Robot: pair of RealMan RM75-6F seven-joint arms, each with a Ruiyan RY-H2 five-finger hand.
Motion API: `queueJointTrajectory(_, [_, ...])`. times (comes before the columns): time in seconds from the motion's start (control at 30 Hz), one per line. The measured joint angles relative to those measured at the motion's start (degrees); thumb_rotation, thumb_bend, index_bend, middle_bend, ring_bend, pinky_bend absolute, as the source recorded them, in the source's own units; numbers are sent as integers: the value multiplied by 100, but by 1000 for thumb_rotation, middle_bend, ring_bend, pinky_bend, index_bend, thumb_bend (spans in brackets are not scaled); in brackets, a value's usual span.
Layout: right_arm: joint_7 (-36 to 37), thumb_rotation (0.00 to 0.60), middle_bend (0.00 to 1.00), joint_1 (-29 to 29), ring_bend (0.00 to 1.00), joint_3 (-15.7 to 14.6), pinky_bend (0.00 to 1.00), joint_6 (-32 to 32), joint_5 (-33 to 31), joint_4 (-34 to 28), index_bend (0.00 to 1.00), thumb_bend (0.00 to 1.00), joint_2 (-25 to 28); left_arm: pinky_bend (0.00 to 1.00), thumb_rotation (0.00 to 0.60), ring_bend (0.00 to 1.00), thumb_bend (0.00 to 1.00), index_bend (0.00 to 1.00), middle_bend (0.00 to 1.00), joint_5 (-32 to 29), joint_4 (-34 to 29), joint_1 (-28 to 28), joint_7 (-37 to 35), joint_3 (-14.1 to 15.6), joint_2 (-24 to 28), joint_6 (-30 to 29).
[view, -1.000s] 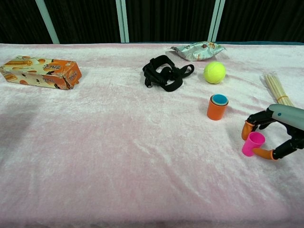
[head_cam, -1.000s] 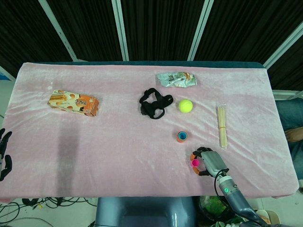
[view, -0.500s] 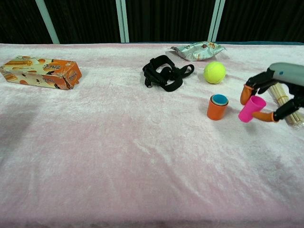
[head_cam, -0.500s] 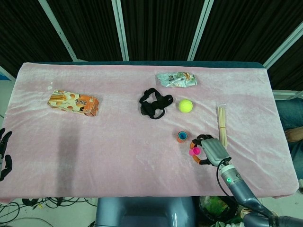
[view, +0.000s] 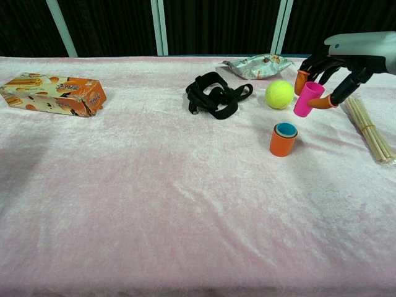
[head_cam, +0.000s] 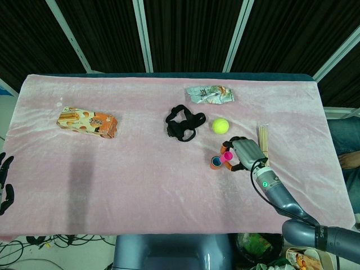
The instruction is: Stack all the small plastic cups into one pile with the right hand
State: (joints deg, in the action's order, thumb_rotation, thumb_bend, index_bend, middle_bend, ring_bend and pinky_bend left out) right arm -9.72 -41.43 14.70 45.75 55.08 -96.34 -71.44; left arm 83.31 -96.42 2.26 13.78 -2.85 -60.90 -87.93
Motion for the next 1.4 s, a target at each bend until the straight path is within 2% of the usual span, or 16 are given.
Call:
queueJointTrajectory(0.37, [-80,600,466,-284,223,-86,205,-117,-331,371,549,313,-293,31,600,0,696,63,13,-25,13,3,-9,-10,3,9])
queueJointTrajectory(1.13, [-59,600,437,-432,223,-350,206,-122,-230,665,547,305,-658,31,600,0,696,63,14,-44,25,13,-11,-12,7,34])
queueJointTrajectory(1.23, [-79,600,392,-467,219,-394,205,-186,-232,753,505,284,-715,32,600,0,696,63,14,-33,25,7,-24,-18,10,8])
queueJointTrajectory(1.3, [-99,600,336,-498,207,-418,205,-204,-224,806,435,268,-754,31,600,0,696,63,14,-33,25,6,-23,-18,10,6])
queueJointTrajectory(1.4, [-126,600,210,-510,174,-435,205,-179,-184,793,276,234,-752,31,600,0,695,63,14,-38,26,7,-20,-18,10,11])
